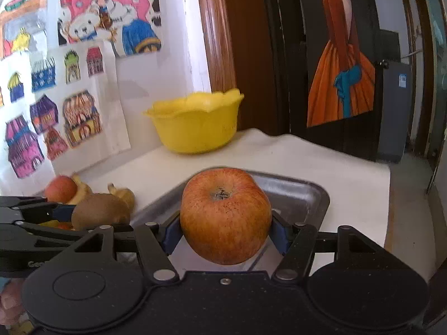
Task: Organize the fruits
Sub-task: 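Carry kiwi and apple to the metal tray and release both, then withdraw both tools from the tray back toward the fruit pile, then grasp the second kiwi with the left tool while the right tool reaches the banana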
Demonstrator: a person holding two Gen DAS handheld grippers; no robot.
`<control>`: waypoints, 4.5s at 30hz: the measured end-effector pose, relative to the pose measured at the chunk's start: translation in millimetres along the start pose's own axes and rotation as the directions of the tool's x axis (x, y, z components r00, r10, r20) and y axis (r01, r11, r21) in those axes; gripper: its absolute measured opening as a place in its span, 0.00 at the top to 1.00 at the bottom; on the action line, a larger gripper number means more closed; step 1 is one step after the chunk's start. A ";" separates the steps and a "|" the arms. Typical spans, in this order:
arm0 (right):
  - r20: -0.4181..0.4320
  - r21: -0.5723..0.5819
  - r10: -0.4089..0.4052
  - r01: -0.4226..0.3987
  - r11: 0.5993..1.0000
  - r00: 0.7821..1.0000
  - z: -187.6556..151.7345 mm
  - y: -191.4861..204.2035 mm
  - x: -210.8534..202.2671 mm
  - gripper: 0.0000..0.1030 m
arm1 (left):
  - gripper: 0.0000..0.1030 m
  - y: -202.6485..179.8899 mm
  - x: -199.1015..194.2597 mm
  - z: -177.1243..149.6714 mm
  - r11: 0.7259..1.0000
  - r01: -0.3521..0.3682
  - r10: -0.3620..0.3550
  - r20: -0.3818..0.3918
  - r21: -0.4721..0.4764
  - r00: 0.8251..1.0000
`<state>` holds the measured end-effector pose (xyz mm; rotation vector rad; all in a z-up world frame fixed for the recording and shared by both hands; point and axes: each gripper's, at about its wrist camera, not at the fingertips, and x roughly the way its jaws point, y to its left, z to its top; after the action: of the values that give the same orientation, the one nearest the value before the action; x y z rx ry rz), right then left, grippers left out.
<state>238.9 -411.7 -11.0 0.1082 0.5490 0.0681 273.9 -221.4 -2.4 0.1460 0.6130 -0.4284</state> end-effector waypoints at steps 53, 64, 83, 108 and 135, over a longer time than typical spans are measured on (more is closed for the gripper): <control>0.226 0.087 -0.110 0.092 0.992 0.968 -16.2 130.9 -245.5 0.01 | 0.00 84.2 -232.6 -49.7 0.995 -0.079 0.095 0.280 -0.068 0.955; 0.084 0.090 -0.044 0.036 0.995 0.996 -54.6 195.5 -245.1 0.01 | 0.00 128.5 -262.8 -93.3 0.991 -0.124 0.135 0.259 -0.060 0.956; -0.129 0.107 0.036 -0.023 0.994 0.991 -63.8 230.5 -170.5 0.01 | 0.00 165.2 -234.1 -114.5 0.984 -0.149 0.160 0.124 -0.095 0.979; -0.049 -0.253 0.095 -0.105 0.962 0.994 1.4 212.0 -89.5 0.01 | 0.00 163.6 -168.5 -78.5 0.984 -0.179 0.176 0.094 0.023 0.980; -0.241 0.056 0.261 -0.255 0.965 0.935 26.2 202.4 80.9 0.14 | 0.00 168.9 -68.7 -67.5 0.972 -0.187 0.191 -0.013 0.139 0.982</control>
<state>314.2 -205.5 -6.1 0.1968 0.7826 0.3359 260.7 -27.8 -15.7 0.3396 0.5895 -0.2841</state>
